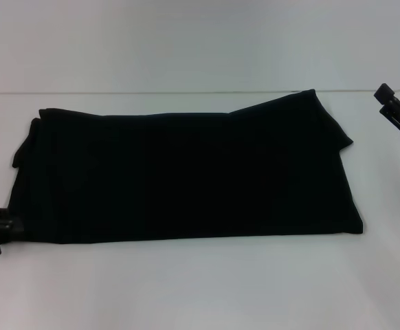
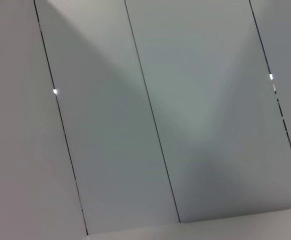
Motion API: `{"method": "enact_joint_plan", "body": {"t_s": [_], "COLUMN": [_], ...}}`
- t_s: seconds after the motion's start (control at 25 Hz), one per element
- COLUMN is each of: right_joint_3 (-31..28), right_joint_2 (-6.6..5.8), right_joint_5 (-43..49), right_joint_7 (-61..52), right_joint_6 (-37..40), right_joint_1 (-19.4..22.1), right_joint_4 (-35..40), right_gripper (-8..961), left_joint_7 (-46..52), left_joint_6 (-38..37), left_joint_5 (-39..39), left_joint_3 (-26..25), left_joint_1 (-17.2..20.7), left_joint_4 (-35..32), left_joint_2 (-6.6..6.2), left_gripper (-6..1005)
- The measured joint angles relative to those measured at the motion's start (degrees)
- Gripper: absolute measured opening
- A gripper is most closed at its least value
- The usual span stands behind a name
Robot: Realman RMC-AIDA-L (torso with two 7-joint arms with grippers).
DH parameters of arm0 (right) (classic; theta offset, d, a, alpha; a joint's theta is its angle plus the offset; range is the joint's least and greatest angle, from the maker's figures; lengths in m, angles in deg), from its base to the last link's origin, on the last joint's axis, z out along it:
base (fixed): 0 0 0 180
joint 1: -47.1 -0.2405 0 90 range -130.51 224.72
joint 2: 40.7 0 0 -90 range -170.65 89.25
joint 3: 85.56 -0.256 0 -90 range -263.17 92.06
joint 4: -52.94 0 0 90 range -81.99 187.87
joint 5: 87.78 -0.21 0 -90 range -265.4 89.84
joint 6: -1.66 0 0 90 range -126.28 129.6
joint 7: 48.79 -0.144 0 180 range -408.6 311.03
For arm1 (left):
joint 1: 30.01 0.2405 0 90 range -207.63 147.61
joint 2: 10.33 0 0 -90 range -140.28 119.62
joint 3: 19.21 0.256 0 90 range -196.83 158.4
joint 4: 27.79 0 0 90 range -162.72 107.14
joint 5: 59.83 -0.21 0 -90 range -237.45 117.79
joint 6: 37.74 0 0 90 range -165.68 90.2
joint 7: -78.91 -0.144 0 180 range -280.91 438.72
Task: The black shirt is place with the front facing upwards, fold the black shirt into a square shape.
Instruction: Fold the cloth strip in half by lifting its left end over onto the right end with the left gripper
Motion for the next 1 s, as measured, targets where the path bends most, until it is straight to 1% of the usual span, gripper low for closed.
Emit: {"method": "enact_joint_plan", "body": {"t_s": [0.28, 0.32, 0.48, 1.0], "right_joint_3": [-0.07, -0.08, -0.14, -0.41], "right_joint_2": [0.00, 0.00, 0.00, 0.00], "right_joint_5": [0.00, 0.00, 0.00, 0.00], "right_joint_7": [0.15, 0.15, 0.15, 0.24], "right_joint_6": [0.03, 0.05, 0.14, 0.09], "right_joint_1": [0.03, 0.03, 0.09, 0.18], "right_joint_4": [-0.20, -0.23, -0.29, -0.58], "right_gripper": [871, 871, 871, 870], "left_joint_7": [0.70, 0.97, 1.42, 1.74], "left_joint_6": [1.55, 2.53, 3.58, 5.48], "left_joint_5": [-0.24, -0.69, -1.79, -2.05], "left_joint_3": [2.15, 3.40, 4.52, 5.89], "left_joint_1": [-0.74, -1.29, -2.14, -3.27], "left_joint_4": [1.53, 2.50, 3.34, 5.82], "left_joint_2": [0.05, 0.01, -0.07, -0.13], "left_gripper": [690, 691, 691, 690]}}
